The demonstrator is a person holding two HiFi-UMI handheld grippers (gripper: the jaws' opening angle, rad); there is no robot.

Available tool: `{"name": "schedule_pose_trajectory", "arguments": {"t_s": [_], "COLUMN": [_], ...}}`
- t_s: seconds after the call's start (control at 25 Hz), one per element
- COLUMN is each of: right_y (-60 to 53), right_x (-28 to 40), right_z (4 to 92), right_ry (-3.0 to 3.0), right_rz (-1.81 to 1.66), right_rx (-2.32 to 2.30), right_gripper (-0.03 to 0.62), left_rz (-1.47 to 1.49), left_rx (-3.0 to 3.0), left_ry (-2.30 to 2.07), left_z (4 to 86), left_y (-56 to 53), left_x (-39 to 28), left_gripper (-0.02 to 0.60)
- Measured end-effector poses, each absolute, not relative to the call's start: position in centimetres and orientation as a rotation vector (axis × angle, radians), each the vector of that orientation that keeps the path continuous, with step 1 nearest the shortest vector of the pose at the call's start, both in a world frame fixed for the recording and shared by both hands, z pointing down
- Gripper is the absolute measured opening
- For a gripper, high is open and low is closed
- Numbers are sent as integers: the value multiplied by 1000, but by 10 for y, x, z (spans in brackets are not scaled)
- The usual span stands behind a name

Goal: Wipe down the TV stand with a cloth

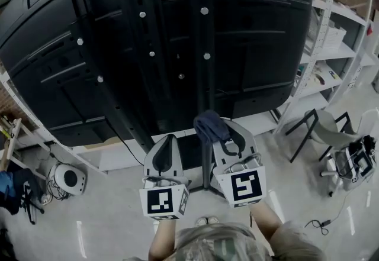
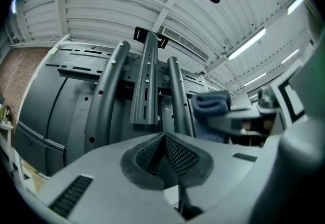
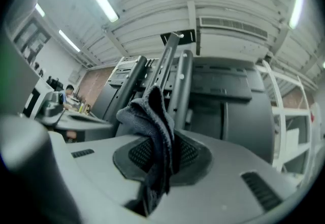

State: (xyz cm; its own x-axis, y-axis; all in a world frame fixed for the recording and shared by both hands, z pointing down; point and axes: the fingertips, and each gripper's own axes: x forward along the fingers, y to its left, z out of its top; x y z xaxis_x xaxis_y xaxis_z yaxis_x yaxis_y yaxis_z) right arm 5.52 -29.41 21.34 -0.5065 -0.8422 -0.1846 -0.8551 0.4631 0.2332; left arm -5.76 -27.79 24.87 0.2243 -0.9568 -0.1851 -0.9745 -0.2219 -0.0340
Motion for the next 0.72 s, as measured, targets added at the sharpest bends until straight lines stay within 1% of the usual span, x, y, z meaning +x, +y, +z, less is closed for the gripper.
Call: {"name": "schedule_pose_trajectory", "arguments": {"t_s": [0.2, 0.36, 0.52, 0.72], "right_y": [-294, -290, -298, -314], "right_x": [65, 67, 58, 38], "right_z": [80, -5, -44, -54], "right_ry": [2400, 2138, 2001, 1934], "right_rz": [1027, 1389, 1626, 1763], "right_rx": [-1623, -1690, -1777, -1796], "right_gripper": [58, 58, 58, 58], "left_rz": [176, 198, 207, 213], "left_rx": [-2368, -2377, -2395, -2405], "left_ry": [1821, 1774, 1747, 1725], "left_z": [242, 232, 229, 227], "left_y": [-283, -286, -288, -288], "left_x": [-55, -48, -43, -39], "left_gripper": [15, 15, 15, 15]}}
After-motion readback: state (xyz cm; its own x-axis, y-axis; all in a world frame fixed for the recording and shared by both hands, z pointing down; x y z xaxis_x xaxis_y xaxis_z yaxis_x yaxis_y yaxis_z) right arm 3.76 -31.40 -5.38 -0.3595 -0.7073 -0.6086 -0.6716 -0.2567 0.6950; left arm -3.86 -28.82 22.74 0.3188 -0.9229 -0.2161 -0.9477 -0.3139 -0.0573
